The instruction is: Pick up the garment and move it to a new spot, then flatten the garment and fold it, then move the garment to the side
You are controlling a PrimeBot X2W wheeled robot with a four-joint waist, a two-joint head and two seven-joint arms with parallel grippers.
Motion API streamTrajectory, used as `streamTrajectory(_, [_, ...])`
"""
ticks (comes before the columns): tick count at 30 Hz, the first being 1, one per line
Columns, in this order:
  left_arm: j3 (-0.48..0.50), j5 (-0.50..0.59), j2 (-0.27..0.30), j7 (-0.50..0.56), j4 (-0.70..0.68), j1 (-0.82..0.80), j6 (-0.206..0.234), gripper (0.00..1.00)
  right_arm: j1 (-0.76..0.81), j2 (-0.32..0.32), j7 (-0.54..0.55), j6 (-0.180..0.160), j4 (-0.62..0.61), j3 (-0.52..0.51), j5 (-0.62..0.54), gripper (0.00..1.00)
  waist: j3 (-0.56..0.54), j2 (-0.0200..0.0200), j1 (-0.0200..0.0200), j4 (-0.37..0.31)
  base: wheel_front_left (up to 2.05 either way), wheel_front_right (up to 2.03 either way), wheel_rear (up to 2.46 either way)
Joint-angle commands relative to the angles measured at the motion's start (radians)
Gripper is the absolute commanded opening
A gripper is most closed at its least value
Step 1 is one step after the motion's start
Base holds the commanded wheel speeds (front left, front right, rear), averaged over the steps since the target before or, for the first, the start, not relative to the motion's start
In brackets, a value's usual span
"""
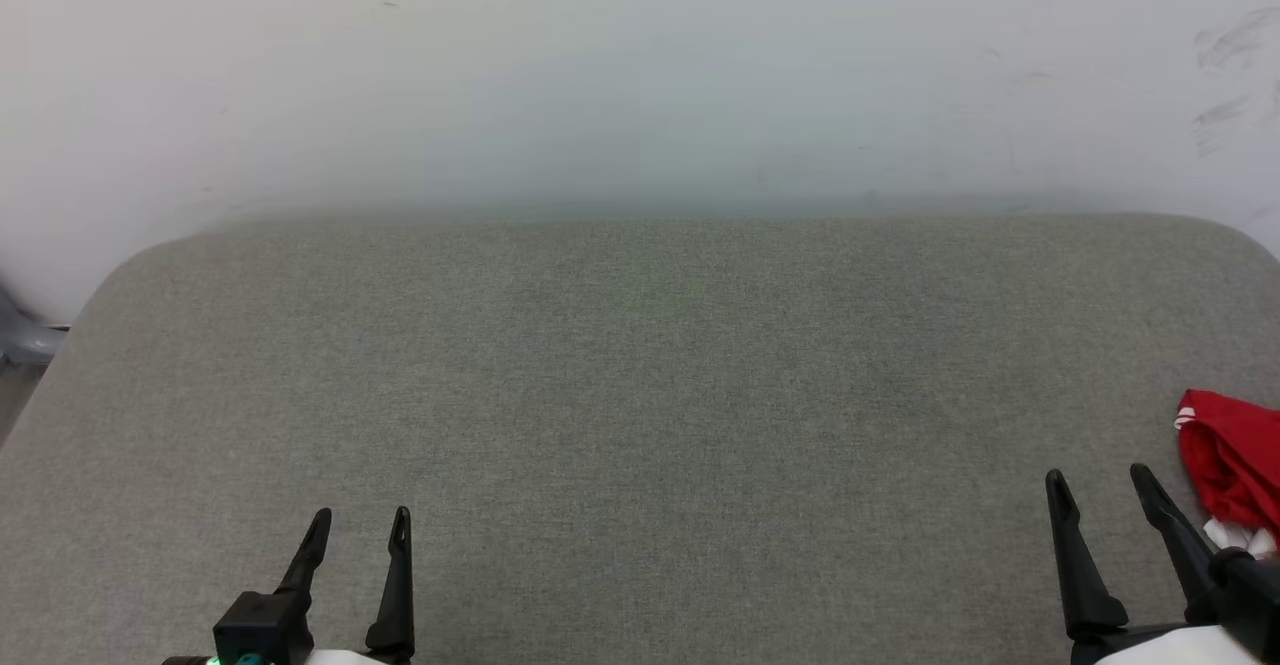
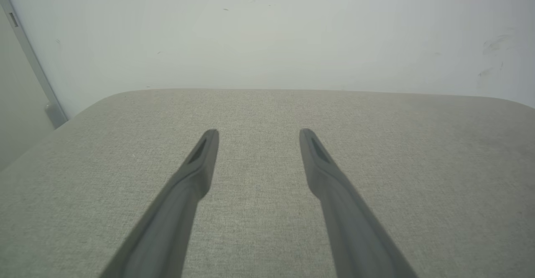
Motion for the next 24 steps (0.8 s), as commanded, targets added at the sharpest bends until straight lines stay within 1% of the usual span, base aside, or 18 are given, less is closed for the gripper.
streamTrajectory(1, [0.004, 0.007, -0.002, -0.002, 0.003, -0.006, -0.003, 1.0, -0.003, 0.001, -0.002, -0.001, -0.001, -0.001, -0.012, 1.0, -0.001, -0.0001, 0.0, 0.002, 0.0, 0.0, 0.0])
streamTrajectory(8, [0.007, 0.012, -0.009, -0.002, 0.007, -0.01, -0.01, 1.0, -0.006, 0.001, -0.003, -0.001, -0.001, -0.005, -0.011, 1.0, -0.001, -0.0001, 0.0, 0.008, 0.0, 0.0, 0.0])
streamTrajectory(9, [0.005, 0.009, -0.008, 0.0, 0.006, -0.002, -0.006, 0.0, -0.001, 0.0, -0.001, 0.0, 0.004, -0.003, -0.01, 0.0, -0.001, -0.0001, 0.0, 0.008, 0.0, 0.0, 0.0])
streamTrajectory(12, [0.008, 0.0, -0.012, 0.006, 0.025, 0.0, -0.007, 0.0, 0.003, 0.0, -0.002, 0.0, 0.02, 0.001, -0.004, 0.0, -0.001, -0.0001, 0.0001, 0.008, 0.0, 0.0, 0.0])
streamTrajectory(24, [0.03, -0.238, -0.018, 0.071, 0.039, -0.038, -0.018, 0.0, -0.051, -0.013, 0.001, 0.0, 0.092, 0.013, 0.256, 0.0, 0.004, -0.0001, 0.0001, 0.008, 0.0, 0.0, 0.0])
